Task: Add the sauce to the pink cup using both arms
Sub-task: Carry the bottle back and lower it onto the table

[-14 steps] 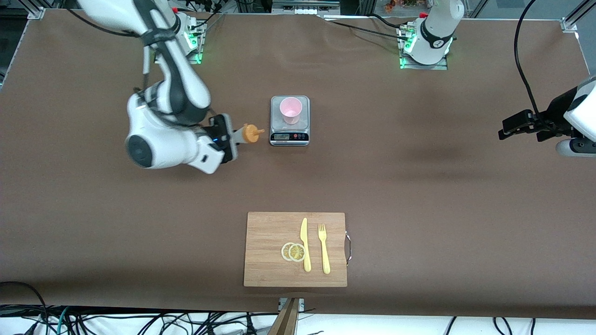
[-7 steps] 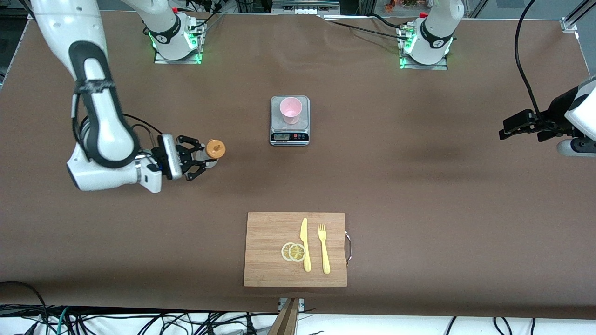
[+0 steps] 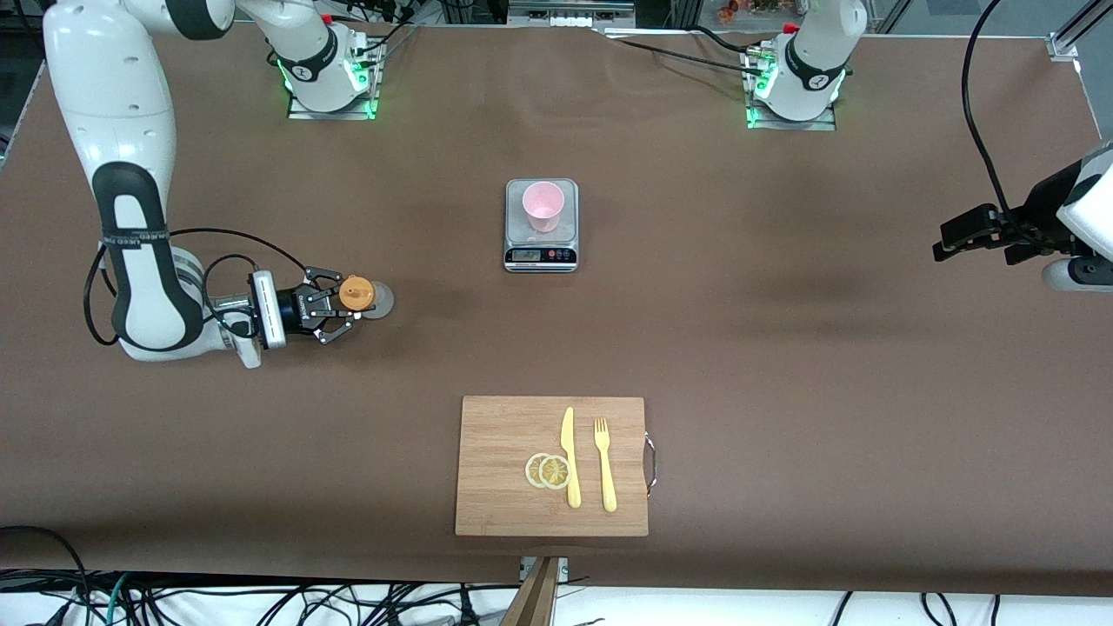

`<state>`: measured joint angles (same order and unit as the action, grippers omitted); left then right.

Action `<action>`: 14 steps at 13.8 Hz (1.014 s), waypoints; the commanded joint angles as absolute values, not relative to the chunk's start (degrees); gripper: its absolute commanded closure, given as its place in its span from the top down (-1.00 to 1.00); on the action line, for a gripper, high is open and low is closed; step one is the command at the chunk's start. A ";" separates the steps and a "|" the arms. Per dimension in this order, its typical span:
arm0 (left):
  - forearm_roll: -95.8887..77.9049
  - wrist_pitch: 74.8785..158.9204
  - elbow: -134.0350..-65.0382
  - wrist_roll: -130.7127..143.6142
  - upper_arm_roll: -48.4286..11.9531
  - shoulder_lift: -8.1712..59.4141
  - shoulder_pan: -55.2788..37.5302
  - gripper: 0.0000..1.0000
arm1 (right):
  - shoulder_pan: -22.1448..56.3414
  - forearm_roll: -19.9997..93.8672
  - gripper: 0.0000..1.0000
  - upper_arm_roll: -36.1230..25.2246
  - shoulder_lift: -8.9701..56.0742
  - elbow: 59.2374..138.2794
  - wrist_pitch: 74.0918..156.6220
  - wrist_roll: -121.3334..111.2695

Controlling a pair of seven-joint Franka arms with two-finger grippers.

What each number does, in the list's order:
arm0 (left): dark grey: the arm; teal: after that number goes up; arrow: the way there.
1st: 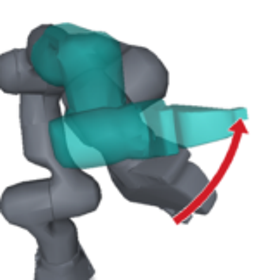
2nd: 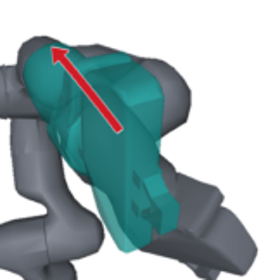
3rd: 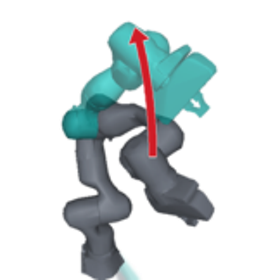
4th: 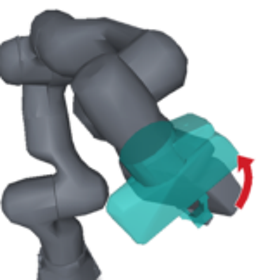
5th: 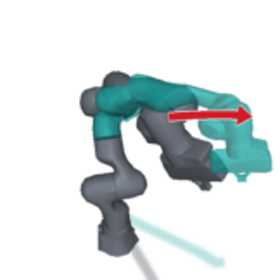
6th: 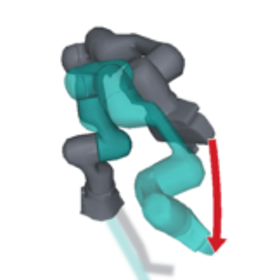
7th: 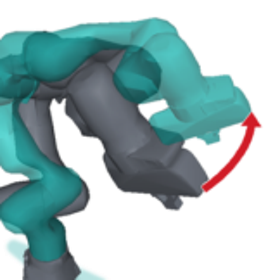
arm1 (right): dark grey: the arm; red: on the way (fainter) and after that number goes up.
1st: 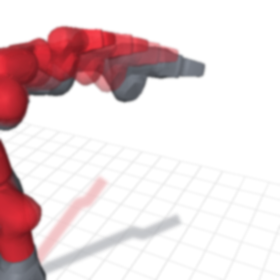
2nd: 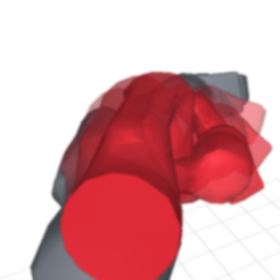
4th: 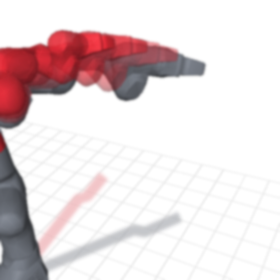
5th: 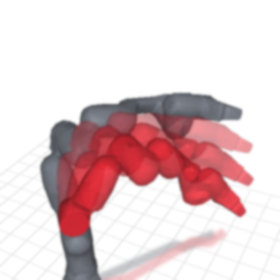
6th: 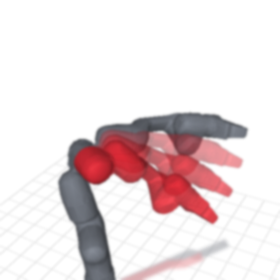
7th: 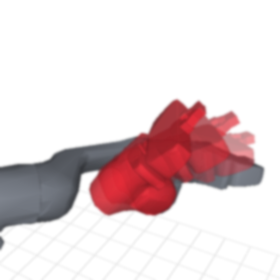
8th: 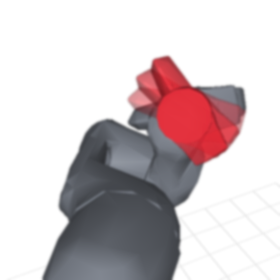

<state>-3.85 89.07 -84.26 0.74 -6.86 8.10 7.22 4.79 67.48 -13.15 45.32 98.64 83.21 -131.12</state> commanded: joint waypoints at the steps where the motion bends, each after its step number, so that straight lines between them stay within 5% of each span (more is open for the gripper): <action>1: -2.55 88.15 -82.27 -0.44 -6.86 8.96 7.03 1.00 | 4.22 69.96 -0.84 -13.36 47.72 97.91 80.86 -133.59; 5: -2.55 88.15 -82.27 -0.44 -6.86 8.96 7.03 1.00 | 4.22 69.79 -0.81 -14.06 49.92 97.29 81.12 -135.79; 6: -2.55 88.15 -82.27 -0.44 -6.86 8.96 7.03 1.00 | 4.22 69.79 -0.45 -14.15 49.92 97.29 80.95 -135.27; 7: -2.55 88.15 -82.27 -0.44 -6.86 8.96 7.03 1.00 | 4.22 69.87 0.48 -14.24 49.83 97.29 80.77 -134.39; 8: -2.55 88.15 -82.27 -0.44 -6.86 8.96 6.94 1.00 | 4.31 69.52 0.99 -14.41 49.57 97.21 80.34 -133.17; 14: -2.72 88.07 -82.27 -0.44 -6.86 8.96 6.86 1.00 | 5.10 63.12 1.00 -18.27 47.90 94.22 76.47 -128.85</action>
<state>-3.85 89.07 -84.23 0.74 -6.90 8.11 7.18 4.62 65.29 -16.20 48.45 95.44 78.89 -130.97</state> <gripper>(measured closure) 0.000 0.000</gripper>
